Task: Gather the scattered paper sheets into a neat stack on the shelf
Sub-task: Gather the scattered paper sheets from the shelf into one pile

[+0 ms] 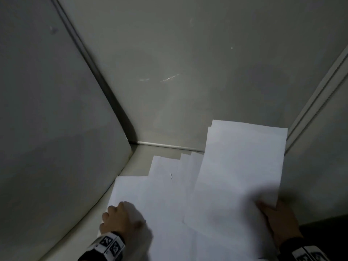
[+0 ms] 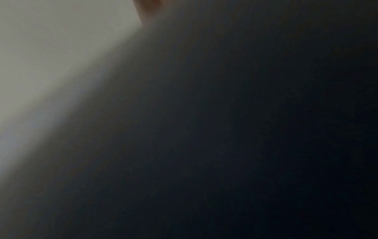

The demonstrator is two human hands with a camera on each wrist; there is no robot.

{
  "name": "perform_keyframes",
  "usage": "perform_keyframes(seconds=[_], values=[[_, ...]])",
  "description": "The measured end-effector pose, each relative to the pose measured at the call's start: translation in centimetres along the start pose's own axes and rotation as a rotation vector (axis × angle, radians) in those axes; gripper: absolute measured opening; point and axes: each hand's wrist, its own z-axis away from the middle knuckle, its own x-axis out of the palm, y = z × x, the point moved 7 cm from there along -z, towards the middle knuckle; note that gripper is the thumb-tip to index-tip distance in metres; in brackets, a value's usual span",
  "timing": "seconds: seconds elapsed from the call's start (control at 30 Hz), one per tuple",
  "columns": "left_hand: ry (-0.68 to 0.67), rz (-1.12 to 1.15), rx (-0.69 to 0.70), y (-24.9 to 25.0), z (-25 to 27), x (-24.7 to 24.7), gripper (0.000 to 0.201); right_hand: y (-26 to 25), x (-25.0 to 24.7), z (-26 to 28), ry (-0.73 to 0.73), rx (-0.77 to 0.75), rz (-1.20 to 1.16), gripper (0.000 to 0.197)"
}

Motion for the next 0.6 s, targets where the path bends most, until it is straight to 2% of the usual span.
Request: perform_keyframes(seconds=[0.1,0.23,0.3,0.43,0.5,0.6], values=[[-0.006,0.005,0.031,0.9,0.8,1.5,0.069,1.0,-0.6,-0.1,0.036,0.023,-0.017,0.031],[-0.143,0.126,0.109,1.6,-0.5,3.0,0.07,1.8,-1.2,0.1,0.054,0.079,-0.018,0.019],[-0.213,0.149,0.131,1.7,-0.9,3.3,0.068,1.3,-1.5,0.4,0.061,0.084,-0.03,0.024],[-0.221,0.039,0.157,1.3,-1.1,2.6,0.013,1.0,-1.8,0.8,0.063,0.115,-0.097,0.026],[-0.178,0.03,0.134,0.8,-1.1,2.1,0.007,1.2,-1.9,0.8,0.069,0.131,-0.122,0.028],[-0.049,-0.067,-0.036,-1.6,-1.4,0.3,0.033,1.8,-2.0,0.7,0.078,0.144,-0.116,0.031]])
